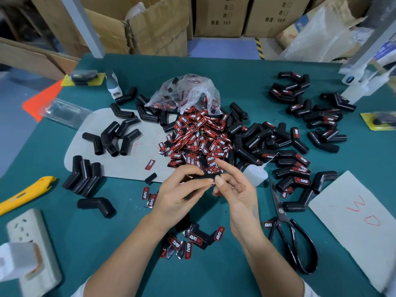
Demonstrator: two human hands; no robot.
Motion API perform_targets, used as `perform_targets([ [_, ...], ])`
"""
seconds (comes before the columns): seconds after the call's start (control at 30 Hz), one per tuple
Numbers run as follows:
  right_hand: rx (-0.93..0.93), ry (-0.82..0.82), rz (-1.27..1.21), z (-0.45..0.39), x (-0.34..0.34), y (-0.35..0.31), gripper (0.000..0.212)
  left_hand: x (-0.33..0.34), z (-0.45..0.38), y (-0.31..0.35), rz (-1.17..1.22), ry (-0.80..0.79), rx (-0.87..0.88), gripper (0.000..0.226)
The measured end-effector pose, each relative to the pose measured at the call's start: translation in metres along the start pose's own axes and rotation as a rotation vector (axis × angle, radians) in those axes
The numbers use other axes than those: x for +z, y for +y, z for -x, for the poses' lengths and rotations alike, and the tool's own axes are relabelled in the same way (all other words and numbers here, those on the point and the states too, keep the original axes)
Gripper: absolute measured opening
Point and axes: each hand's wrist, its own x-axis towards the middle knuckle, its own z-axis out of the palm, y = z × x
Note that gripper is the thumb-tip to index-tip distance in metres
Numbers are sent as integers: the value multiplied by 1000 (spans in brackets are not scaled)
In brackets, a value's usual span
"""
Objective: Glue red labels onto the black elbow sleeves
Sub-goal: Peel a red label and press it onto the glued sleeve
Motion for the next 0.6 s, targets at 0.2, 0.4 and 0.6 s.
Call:
perform_targets([
  [0.2,-1,5,-9,1,1,1,34,-1,0,-2,-77,4,71,21],
  [0.4,13,12,-29,1,1,1,36,-1,-1,-5,-169,-16,145,23],
  [0.6,12,5,-16,1,0,0,36,-2,-3,-3,-157,-28,141,21],
])
